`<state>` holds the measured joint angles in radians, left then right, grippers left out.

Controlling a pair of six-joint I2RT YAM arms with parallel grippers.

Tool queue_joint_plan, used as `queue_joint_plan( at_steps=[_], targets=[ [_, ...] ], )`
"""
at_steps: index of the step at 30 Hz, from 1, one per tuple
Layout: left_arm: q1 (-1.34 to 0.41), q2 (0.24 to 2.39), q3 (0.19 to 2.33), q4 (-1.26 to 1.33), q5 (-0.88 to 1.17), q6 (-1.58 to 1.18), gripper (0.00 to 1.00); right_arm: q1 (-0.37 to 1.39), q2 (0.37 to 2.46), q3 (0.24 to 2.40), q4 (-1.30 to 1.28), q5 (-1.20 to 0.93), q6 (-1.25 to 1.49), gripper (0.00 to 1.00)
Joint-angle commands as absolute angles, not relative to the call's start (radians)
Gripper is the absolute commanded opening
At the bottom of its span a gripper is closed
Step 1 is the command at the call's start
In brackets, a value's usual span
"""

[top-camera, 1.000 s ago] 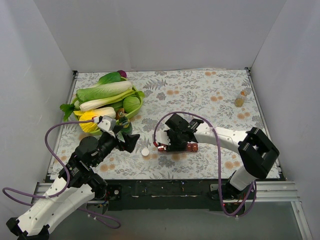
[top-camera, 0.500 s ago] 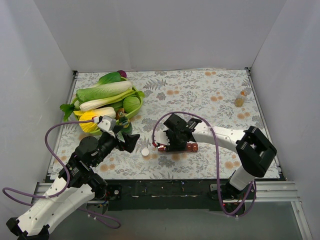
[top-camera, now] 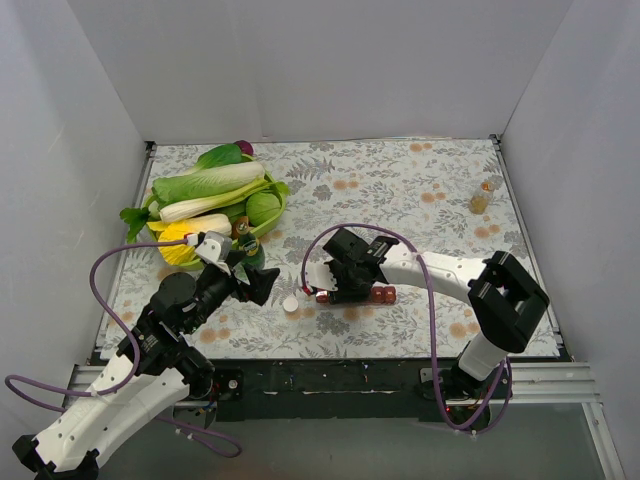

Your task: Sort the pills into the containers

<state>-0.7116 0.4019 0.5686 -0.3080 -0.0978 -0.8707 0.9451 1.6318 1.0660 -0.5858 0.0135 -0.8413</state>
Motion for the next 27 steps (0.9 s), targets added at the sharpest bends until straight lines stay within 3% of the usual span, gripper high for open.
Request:
queue_joint_plan(
  at_steps=[1,27],
  targets=[
    [-0.709,0.396,0.574,-0.316,-0.107,-0.865,0.98,0.956,1.64,1.114,-0.609,0.037,-0.848,0.02],
    [-0.709,0.403,0.575,-0.316,-0.104,-0.865,0.98,0.986,1.664,1.135,-0.63,0.1,-0.864,0.03]
  ],
)
